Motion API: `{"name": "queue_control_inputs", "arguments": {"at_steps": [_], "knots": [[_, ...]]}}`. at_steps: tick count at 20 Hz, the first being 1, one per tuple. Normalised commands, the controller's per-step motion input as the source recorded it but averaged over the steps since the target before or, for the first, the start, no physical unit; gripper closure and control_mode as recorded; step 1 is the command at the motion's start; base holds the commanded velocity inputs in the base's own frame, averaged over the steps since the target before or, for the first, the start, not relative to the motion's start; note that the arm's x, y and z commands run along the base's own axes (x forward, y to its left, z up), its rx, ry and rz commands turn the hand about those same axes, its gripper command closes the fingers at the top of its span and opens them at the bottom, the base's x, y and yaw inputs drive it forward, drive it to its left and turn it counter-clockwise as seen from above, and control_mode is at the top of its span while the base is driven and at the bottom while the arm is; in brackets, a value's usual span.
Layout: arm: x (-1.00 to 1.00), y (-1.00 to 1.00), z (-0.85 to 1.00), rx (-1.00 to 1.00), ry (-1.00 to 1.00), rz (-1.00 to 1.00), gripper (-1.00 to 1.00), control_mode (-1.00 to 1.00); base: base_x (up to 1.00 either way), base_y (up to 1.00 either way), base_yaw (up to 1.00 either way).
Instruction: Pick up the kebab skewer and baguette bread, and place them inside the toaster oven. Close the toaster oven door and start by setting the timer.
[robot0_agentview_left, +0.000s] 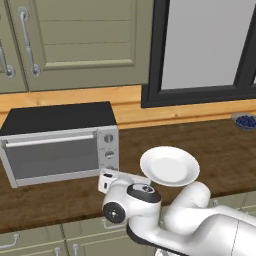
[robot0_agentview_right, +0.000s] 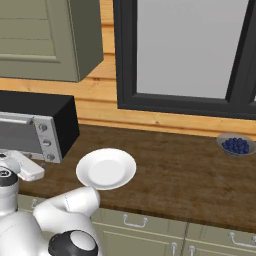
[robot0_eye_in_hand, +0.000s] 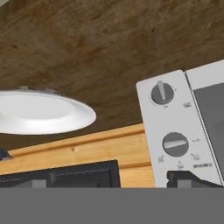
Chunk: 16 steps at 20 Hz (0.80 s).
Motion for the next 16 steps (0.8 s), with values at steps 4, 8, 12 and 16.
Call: {"name": "queue_control_inputs", "arguments": {"at_steps": [4, 8, 12, 16], "knots": [[0.12, 0.16, -0.05, -0.03, 0.01, 0.0, -1.0, -1.0, 0.0, 0.0, 0.0], [0.13, 0.02, -0.12, -0.02, 0.03, 0.0, -1.0, -1.0, 0.0, 0.0, 0.0], [0.14, 0.0, -0.13, -0.02, 0.0, 0.0, -1.0, -1.0, 0.0, 0.0, 0.0], [0.13, 0.0, -0.12, -0.02, 0.0, 0.0, -1.0, -1.0, 0.0, 0.0, 0.0]]}}
